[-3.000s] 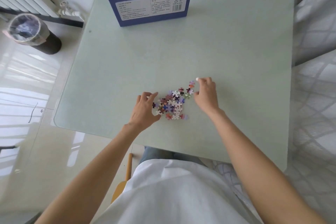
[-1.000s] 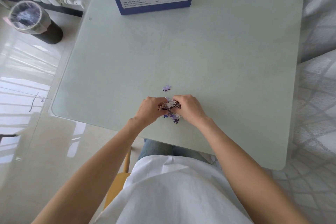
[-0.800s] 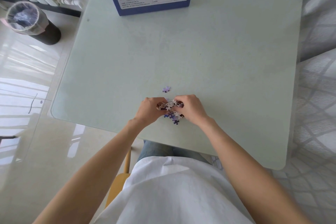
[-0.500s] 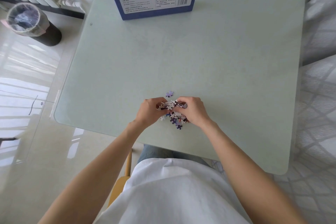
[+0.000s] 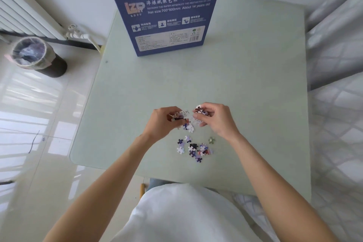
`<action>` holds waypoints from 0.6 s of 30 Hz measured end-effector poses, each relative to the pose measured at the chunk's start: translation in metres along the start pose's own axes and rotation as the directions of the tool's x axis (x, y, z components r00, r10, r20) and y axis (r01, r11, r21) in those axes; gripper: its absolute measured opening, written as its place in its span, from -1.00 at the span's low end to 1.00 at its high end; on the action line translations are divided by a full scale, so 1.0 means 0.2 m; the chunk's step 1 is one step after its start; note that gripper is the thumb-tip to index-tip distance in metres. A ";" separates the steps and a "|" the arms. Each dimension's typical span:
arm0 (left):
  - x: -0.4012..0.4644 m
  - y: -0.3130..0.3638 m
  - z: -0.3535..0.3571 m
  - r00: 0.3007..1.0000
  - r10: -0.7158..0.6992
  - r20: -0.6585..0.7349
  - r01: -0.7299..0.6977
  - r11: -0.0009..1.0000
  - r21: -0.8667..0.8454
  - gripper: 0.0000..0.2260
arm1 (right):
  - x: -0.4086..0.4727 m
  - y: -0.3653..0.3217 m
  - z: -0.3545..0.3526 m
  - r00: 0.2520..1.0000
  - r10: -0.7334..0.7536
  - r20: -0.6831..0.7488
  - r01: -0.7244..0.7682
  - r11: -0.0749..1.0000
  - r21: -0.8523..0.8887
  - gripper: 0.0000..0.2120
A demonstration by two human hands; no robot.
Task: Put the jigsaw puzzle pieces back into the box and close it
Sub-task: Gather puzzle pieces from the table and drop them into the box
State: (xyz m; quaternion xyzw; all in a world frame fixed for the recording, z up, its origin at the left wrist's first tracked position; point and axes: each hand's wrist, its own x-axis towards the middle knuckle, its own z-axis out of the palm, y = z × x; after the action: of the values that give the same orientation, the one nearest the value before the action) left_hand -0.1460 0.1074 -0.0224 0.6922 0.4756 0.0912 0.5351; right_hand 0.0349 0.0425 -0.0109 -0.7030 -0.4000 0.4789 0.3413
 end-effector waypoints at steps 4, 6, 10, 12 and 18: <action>0.02 0.35 -0.30 0.976 0.186 -0.113 -0.186 0.983 0.013 -0.90 | 0.06 -0.41 -0.14 0.978 -0.201 -0.056 0.203 0.979 0.032 -0.89; 0.05 0.53 -0.48 0.931 0.295 -0.215 -0.293 0.955 0.043 -0.89 | 0.11 -0.65 -0.22 0.940 -0.331 -0.083 0.333 0.943 0.010 -0.89; 0.12 0.86 -0.81 0.786 0.497 -0.368 -0.459 0.868 0.192 -0.89 | 0.25 -1.12 -0.39 0.816 -0.561 -0.139 0.556 0.828 -0.072 -0.90; 0.15 1.00 -0.94 0.720 0.545 -0.429 -0.503 0.836 0.217 -0.89 | 0.34 -1.34 -0.47 0.742 -0.647 -0.177 0.633 0.762 -0.135 -0.90; 0.35 1.19 -1.21 0.587 0.595 -0.549 -0.540 0.793 0.282 -0.87 | 0.73 -1.71 -0.53 0.574 -0.804 -0.156 0.623 0.552 -0.554 -0.85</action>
State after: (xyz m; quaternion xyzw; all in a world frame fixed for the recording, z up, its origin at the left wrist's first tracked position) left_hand -0.1284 0.3244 0.2475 0.7607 0.3795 0.4557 0.2639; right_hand 0.0868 0.3146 0.2592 -0.6097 -0.6753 0.0376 0.4132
